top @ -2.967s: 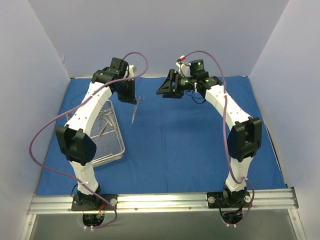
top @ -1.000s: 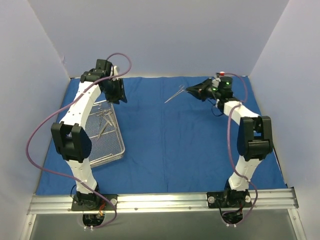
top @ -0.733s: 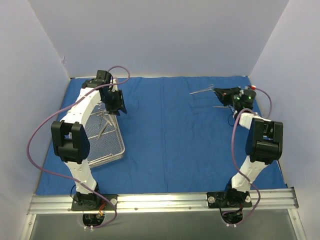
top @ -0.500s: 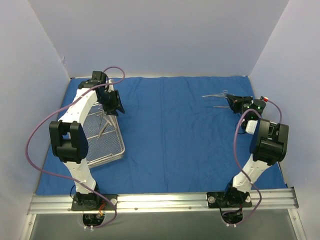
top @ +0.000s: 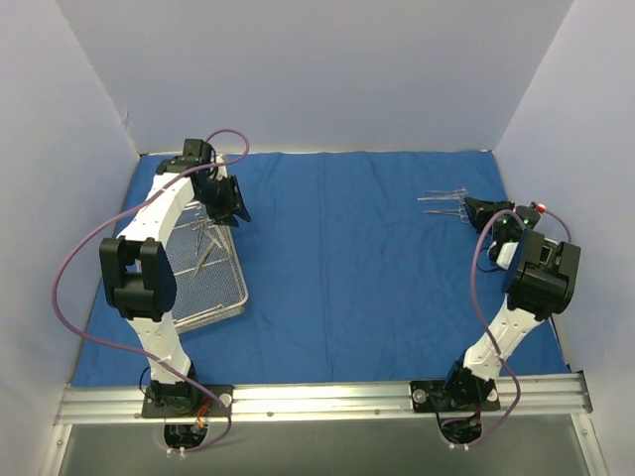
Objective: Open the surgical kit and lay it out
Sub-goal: Place the medical item in the surgical kit.
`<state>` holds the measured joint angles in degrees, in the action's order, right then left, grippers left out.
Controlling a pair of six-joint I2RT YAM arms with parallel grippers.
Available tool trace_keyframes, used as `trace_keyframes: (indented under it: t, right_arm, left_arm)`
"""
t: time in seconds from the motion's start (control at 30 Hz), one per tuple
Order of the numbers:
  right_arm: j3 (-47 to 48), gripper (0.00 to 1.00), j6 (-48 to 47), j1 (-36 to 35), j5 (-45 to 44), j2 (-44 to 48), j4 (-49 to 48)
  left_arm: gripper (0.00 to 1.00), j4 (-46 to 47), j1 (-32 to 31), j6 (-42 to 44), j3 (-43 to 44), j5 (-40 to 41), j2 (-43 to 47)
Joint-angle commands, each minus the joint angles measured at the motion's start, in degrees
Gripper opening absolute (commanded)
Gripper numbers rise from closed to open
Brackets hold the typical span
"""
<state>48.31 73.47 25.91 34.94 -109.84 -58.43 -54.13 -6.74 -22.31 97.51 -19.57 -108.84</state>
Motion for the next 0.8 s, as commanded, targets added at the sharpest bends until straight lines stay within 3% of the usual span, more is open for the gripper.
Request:
trace_keyframes:
  t: [0.0, 0.77]
  right_arm:
    - [3.4, 0.0, -2.5, 0.6, 1.5, -1.2, -1.6]
    - [6.4, 0.0, -6.5, 3.4, 4.8, -7.6, 4.0]
  left_arm:
    - [0.49, 1.5, 0.4, -0.2, 2.7, -1.3, -1.1]
    - [0.49, 1.3, 0.8, -0.1, 5.1, -1.3, -4.2]
